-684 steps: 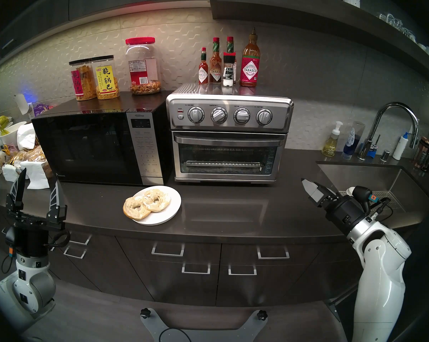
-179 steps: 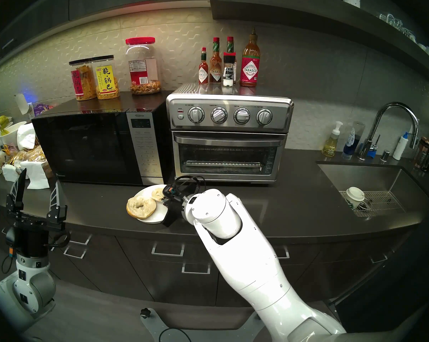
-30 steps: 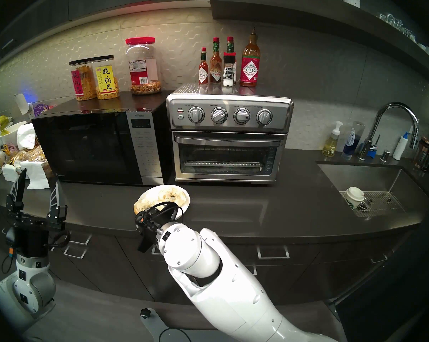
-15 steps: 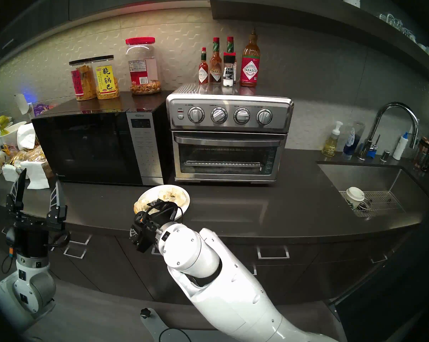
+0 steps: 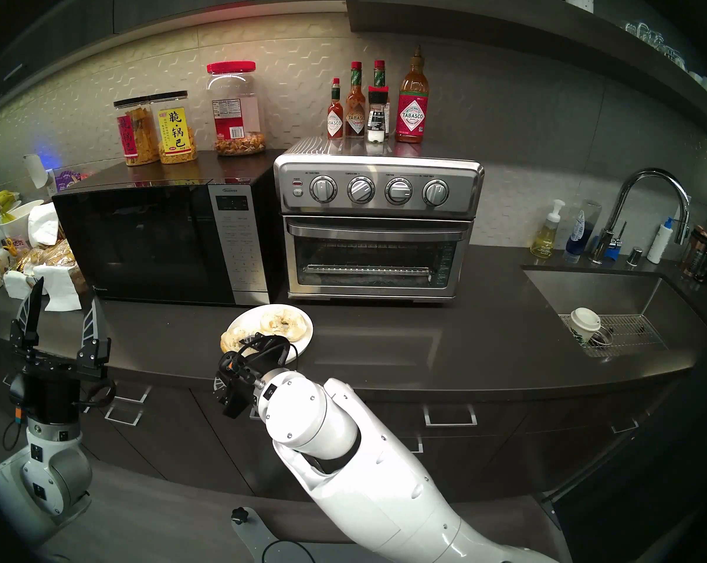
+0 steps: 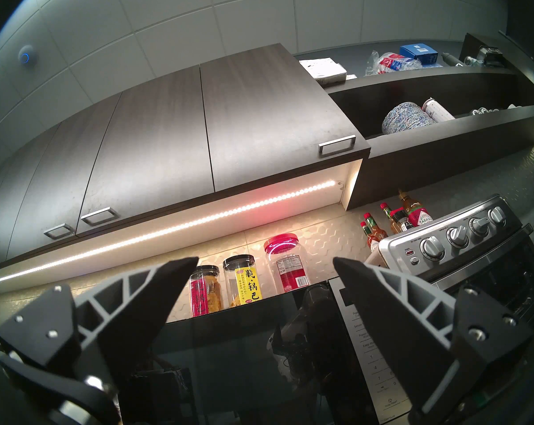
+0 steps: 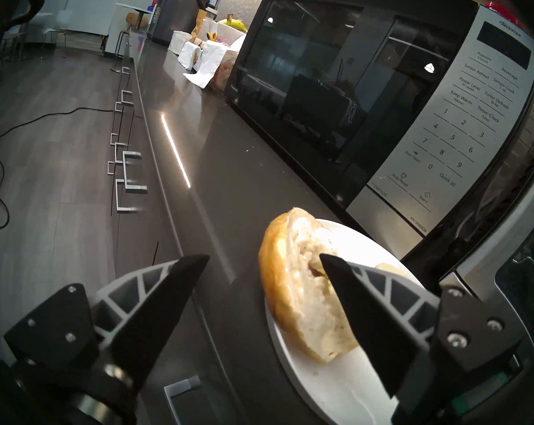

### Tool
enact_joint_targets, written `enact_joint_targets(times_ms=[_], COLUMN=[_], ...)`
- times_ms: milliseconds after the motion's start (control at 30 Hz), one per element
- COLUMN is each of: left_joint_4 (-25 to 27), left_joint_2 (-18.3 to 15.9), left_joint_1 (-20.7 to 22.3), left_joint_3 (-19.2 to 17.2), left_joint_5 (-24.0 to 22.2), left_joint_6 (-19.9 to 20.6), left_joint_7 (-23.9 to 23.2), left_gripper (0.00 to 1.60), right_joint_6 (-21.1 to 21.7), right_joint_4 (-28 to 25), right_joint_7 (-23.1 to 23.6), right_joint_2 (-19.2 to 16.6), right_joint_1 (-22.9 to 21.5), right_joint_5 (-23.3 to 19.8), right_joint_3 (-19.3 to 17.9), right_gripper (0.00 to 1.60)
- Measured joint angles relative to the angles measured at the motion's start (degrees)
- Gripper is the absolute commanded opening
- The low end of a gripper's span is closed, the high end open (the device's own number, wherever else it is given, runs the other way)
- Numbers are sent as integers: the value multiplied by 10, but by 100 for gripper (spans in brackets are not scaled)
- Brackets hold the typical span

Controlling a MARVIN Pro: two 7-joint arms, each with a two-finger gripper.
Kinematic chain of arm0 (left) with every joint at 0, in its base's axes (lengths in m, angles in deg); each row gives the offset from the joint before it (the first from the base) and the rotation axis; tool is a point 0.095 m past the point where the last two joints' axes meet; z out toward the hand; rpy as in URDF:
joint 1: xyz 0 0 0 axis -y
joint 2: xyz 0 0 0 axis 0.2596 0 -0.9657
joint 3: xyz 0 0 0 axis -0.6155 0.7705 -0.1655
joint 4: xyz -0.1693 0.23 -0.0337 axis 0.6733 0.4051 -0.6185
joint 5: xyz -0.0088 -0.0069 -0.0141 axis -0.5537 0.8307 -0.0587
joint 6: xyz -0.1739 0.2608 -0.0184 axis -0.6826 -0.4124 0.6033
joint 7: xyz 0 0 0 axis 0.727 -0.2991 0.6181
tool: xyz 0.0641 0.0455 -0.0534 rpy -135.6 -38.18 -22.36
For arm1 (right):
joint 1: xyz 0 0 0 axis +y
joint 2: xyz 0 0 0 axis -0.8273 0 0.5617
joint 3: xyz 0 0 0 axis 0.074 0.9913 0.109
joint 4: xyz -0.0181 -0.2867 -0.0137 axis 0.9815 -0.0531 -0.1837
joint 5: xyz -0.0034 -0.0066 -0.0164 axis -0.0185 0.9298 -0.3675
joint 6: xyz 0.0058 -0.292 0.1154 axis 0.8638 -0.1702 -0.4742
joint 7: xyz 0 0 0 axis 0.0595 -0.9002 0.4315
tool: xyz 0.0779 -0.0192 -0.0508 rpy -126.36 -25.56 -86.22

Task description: Open the oven and place the bagel inside on the rack

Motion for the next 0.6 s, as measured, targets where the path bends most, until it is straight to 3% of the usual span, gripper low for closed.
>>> enact_joint_targets(times_ms=[67, 133, 167, 300, 367, 600], left_joint_4=[0, 0, 0, 0, 0, 0], left_joint_2=[0, 0, 0, 0, 0, 0], left_joint_1=[0, 0, 0, 0, 0, 0], left_joint_3=[0, 0, 0, 0, 0, 0], left_joint_5=[0, 0, 0, 0, 0, 0], left_joint_6=[0, 0, 0, 0, 0, 0], left_joint_7=[0, 0, 0, 0, 0, 0], left_gripper=[160, 160, 160, 160, 160, 160], right_joint_6=[-1, -2, -3, -5, -6, -7], right_joint_4=[4, 7, 9, 11, 12, 11], right_joint_7=[-3, -5, -7, -11, -13, -16], right_joint_2=[1, 3, 4, 6, 8, 8], right_joint_1=[-1, -3, -4, -6, -8, -9], right_joint_5=[-2, -3, -4, -6, -8, -11], right_joint_3=[0, 0, 0, 0, 0, 0], right_gripper=[124, 98, 74, 61, 36, 36])
